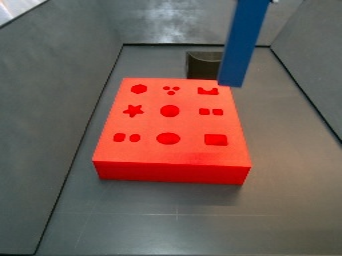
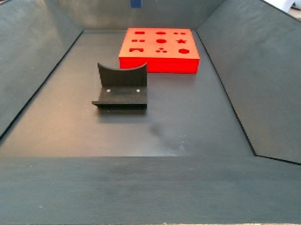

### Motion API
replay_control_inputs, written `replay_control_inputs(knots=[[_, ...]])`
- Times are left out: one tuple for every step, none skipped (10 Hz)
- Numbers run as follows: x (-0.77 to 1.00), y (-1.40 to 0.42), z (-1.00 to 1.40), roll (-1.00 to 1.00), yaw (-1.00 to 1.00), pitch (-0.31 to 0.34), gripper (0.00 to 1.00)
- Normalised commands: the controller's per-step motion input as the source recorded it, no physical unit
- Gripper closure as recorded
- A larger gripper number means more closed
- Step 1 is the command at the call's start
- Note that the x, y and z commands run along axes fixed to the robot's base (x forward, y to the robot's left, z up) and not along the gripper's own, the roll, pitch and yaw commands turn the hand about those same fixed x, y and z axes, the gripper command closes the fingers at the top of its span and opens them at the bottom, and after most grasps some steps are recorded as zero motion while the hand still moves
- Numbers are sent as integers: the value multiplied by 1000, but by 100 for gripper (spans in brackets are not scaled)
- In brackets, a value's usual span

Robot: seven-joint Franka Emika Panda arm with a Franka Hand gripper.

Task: Pick up the rectangle object. Move up. Move to above the board. Insert the rectangle object.
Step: Insert the rectangle object.

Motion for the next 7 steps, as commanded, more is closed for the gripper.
replay_control_inputs(knots=[[626, -120, -237, 123, 34, 41, 100], [551, -103, -251, 106, 49, 37, 100], [474, -106, -274, 94, 43, 10, 100], [417, -100, -283, 83, 46, 0, 100], [300, -100, -297, 81, 77, 0, 100], [163, -83, -306, 84, 111, 0, 100], [57, -66, -309, 99, 129, 0, 100]])
